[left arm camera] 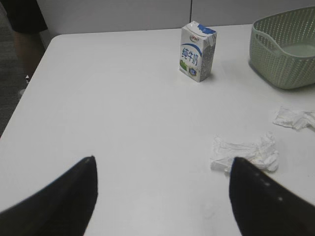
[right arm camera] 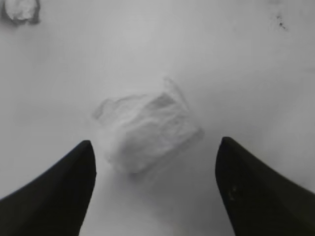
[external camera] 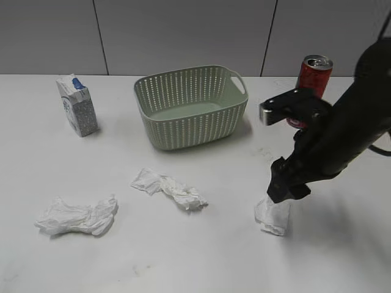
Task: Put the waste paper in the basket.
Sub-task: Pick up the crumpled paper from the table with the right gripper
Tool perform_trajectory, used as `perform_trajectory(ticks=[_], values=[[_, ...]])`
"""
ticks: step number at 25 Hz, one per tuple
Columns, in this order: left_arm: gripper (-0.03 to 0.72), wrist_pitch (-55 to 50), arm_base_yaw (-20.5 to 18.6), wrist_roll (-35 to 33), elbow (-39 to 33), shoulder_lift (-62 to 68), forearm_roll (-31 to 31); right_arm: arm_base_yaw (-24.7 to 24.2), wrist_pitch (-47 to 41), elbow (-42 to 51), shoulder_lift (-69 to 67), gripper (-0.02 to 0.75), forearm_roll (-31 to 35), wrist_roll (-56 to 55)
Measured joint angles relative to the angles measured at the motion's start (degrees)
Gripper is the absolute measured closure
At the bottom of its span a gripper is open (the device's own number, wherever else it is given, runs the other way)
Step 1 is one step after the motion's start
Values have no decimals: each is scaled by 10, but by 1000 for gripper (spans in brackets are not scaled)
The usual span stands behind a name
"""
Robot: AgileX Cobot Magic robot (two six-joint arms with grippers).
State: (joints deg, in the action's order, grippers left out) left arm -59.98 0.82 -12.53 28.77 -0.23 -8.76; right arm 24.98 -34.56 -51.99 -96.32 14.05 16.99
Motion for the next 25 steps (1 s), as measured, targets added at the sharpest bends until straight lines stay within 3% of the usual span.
perform_trajectory(ticks=[11, 17, 23, 25], values=[[66, -1, 0, 0, 0, 0, -4, 2, 29, -26, -133, 187, -8, -1], [80, -1, 0, 0, 0, 0, -4, 2, 27, -33, -143, 362, -21, -2], [96, -1, 0, 0, 0, 0, -5, 2, 2, -36, -146, 668, -17, -2], [98, -1, 0, 0, 0, 0, -5, 2, -20, -41, -147, 731, -15, -2]])
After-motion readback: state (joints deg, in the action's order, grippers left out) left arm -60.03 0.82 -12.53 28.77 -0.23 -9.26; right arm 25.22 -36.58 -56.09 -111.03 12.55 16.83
